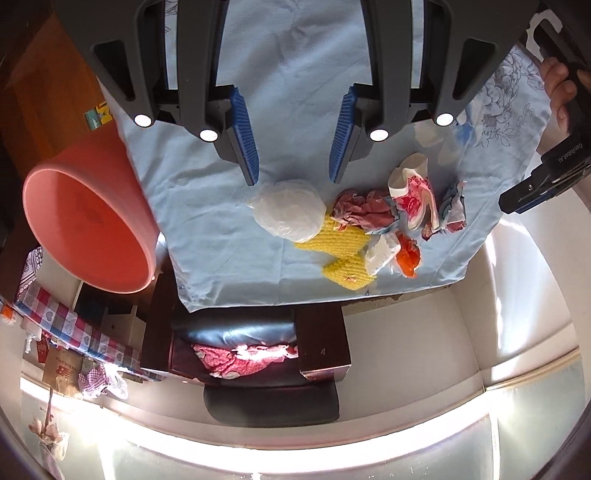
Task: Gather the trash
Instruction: 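Move both open grippers back over the trash on the sheet, then close the left gripper on the patterned wrapper while the right grasps the pink paper cup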
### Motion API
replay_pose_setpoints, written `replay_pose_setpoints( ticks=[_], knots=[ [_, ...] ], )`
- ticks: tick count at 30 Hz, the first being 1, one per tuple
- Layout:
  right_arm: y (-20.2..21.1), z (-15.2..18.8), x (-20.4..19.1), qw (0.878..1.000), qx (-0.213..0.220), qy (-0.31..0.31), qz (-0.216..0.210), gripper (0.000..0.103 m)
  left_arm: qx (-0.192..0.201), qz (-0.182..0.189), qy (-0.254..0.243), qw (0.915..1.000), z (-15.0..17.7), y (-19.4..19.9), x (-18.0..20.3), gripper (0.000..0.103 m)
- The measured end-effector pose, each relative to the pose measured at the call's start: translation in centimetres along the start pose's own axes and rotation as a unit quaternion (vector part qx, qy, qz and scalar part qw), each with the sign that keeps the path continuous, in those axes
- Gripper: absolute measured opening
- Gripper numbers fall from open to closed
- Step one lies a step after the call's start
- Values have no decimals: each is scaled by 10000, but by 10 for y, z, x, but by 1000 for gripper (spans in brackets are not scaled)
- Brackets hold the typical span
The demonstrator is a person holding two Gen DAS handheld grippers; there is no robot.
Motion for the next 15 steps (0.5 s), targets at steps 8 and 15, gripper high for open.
replay_pose_setpoints(
  ticks=[8,15],
  knots=[
    [-12,5,-14,9974,-193,-111,-690,40,-333,337,302,9984,-1,-23,-8,38],
    [-19,5,-19,9953,-303,-79,-913,40,-522,257,59,9983,-5,-54,5,40]
  ],
)
Point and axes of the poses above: each gripper's, at about its wrist camera, not at the fingertips, and y roughly against the way its jaws point, x to its right, z to its underside, the point moved 4 cm from there along -y, roughly the way its jaws point, and after that the axes turned 2 degrees about x, right-handed, at the moved point
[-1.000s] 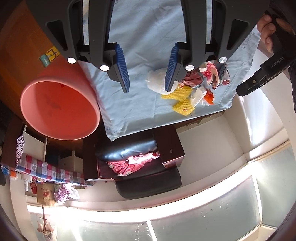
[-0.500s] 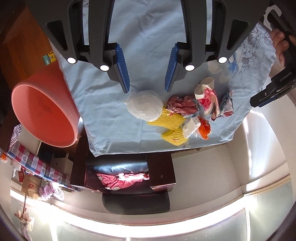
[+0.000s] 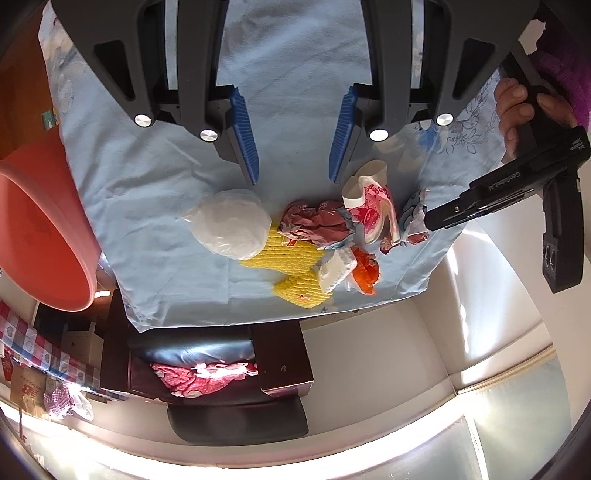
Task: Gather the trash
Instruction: 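Close the left gripper on the patterned wrapper while the right grasps the pink paper cup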
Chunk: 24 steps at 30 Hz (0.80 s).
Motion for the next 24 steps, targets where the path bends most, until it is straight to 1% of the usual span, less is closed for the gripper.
replay_pose_setpoints(
  ticks=[2,3,4,6,7,10,17,20,24],
  knots=[
    [-4,1,2,9999,-82,-71,-91,40,-74,62,7,10000,-1,-9,0,40],
    [-6,1,1,9998,-123,-100,-147,40,-90,56,-20,9999,-1,-12,0,38],
    [-7,1,-1,9995,-163,-111,-237,40,-117,34,-57,9999,0,-15,0,26],
    [-10,1,-7,9992,-192,-36,-335,40,-214,33,-52,9998,1,-20,-2,12],
    [-11,0,-12,9991,-194,50,-380,40,-224,42,-16,9997,2,-21,-4,8],
    [-15,-5,-28,9980,-197,271,-543,40,-130,24,38,9999,1,-16,-7,4],
    [-31,-20,-69,9920,-262,682,-1032,40,160,9,-10,9999,0,10,-12,2],
    [-42,-23,-82,9901,-340,901,-1018,40,181,70,103,9998,1,18,-15,2],
    [-56,-25,-88,9896,-499,917,-993,39,192,95,181,9996,2,24,-20,2]
  ],
)
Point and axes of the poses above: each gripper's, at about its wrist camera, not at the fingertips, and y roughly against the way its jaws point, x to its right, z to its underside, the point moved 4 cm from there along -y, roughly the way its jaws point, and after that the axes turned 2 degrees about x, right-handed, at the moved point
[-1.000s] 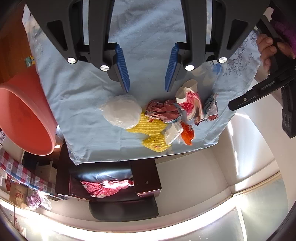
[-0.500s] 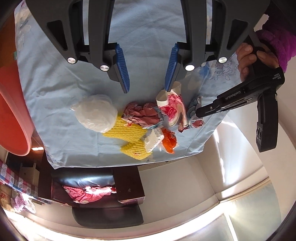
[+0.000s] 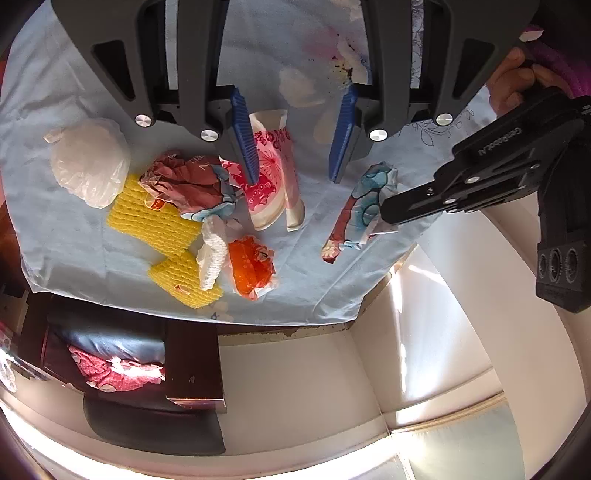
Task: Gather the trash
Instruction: 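Close the left gripper on the patterned wrapper while the right grasps the pink paper cup, then lift the wrapper and pink cup toward the pink basin with both grippers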
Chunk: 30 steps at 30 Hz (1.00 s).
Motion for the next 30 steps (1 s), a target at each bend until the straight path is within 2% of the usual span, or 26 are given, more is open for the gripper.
replay_pose_setpoints(
  ticks=[2,4,7,12,19,24,30],
  knots=[
    [-7,0,1,9999,-123,8,30,29,8,5,34,10000,0,2,-1,2],
    [-13,4,2,9996,-269,-28,29,15,25,-5,51,10000,-1,3,-2,2],
    [-10,6,4,9996,-269,-30,49,7,73,-22,90,9999,-2,6,-3,2],
    [6,7,6,9998,-108,-147,-17,6,181,-32,87,9998,-7,13,-1,2],
    [45,6,5,9990,367,-207,-122,6,393,27,13,9992,-14,28,13,2],
    [77,2,11,9967,777,-234,-24,6,472,87,-115,9988,-19,36,29,2],
    [110,0,29,9917,1209,-344,286,6,542,210,-272,9979,-23,41,55,2]
  ],
)
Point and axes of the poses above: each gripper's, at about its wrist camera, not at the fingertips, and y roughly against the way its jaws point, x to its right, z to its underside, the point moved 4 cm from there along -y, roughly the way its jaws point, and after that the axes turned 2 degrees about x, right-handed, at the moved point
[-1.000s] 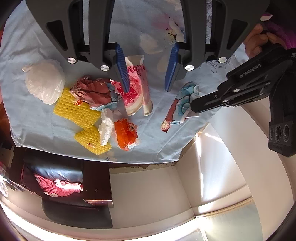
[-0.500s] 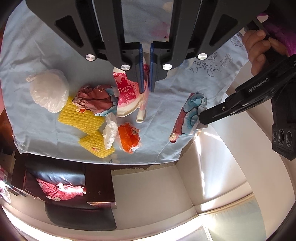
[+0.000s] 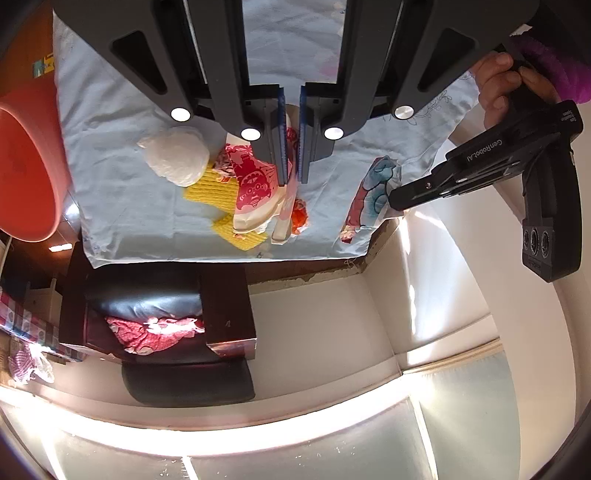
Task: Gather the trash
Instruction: 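Lift the wrapper and pink cup toward the pink basin with both grippers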
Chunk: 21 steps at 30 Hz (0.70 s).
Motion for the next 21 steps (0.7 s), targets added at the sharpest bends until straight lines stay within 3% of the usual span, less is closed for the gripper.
replay_pose_setpoints(
  ticks=[21],
  knots=[
    [72,-6,101,9879,906,-751,1014,6,409,973,-695,9920,-39,-14,127,2]
  ],
)
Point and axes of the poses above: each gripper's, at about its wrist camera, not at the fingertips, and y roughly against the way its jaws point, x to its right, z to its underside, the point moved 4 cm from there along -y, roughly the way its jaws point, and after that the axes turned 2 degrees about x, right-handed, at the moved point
